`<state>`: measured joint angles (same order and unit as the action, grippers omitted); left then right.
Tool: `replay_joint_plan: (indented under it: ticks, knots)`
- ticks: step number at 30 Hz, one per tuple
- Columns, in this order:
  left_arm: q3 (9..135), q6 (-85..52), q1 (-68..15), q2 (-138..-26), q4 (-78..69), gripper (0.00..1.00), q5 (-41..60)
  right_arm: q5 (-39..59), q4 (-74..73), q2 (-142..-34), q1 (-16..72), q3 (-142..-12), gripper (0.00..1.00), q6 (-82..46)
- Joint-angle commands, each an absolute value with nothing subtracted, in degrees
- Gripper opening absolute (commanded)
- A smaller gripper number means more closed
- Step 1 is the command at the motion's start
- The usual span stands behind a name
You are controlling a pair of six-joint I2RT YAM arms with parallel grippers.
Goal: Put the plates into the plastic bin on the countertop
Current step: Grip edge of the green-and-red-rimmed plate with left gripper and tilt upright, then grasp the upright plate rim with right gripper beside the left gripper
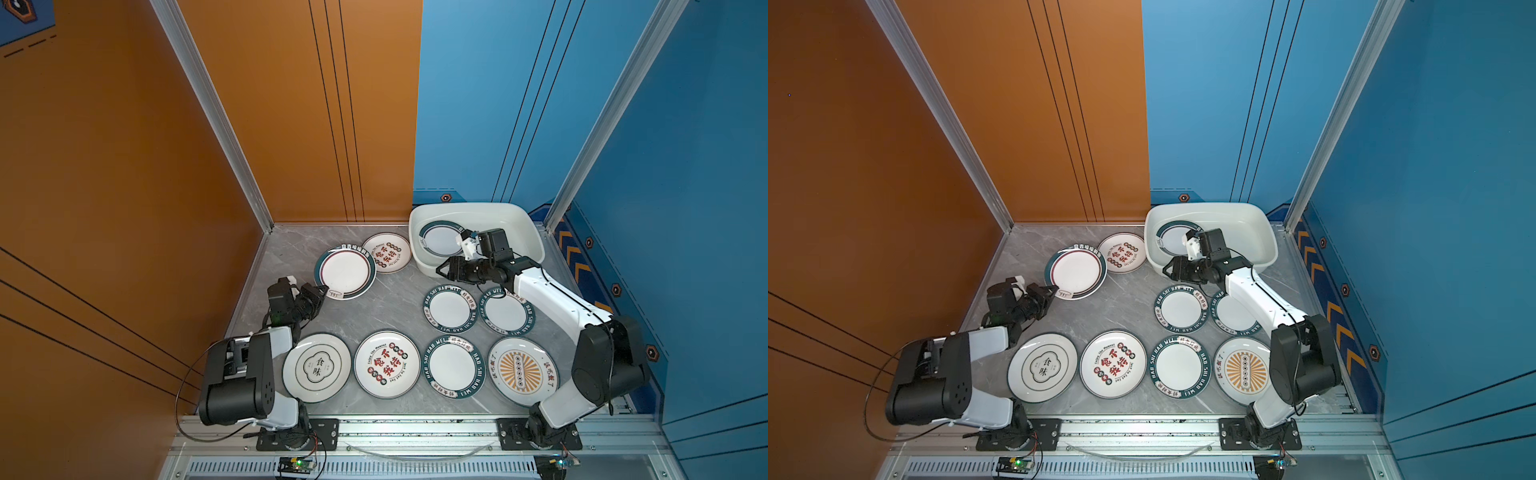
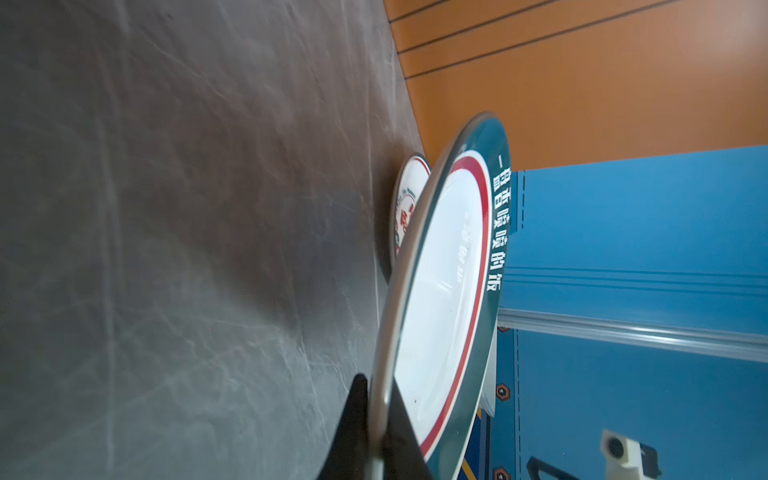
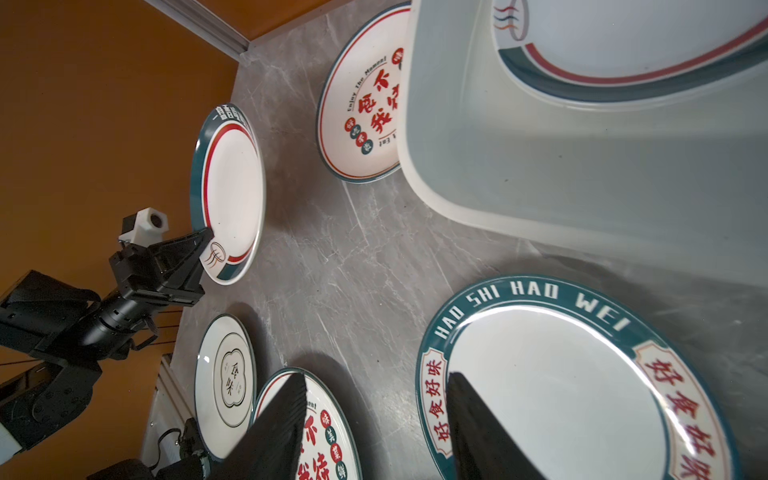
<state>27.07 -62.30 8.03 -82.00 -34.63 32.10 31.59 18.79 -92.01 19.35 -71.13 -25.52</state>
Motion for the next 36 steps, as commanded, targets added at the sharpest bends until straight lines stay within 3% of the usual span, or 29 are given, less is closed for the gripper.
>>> replay_joint_plan:
  ticks: [1, 13, 26, 36]
  knots:
    - [29.0, -57.87, 4.67, -77.29, -29.83, 0.0, 36.38, 35.48, 15.61, -93.02, 20.47, -73.18, 0.56, -27.11]
    - [37.64, -52.57, -7.37, -77.54, -21.03, 0.0, 37.56, 38.05, 13.34, -94.79, 21.8, -73.78, 0.56, -28.56]
    - [43.8, -52.56, -12.43, -81.29, -21.08, 0.0, 41.3, 41.0, 12.34, -95.05, 22.13, -72.8, 0.53, -28.74]
    - [47.0, -50.32, -14.49, -84.29, -18.64, 0.0, 42.54, 44.63, 9.49, -95.01, 22.15, -70.23, 0.29, -30.06]
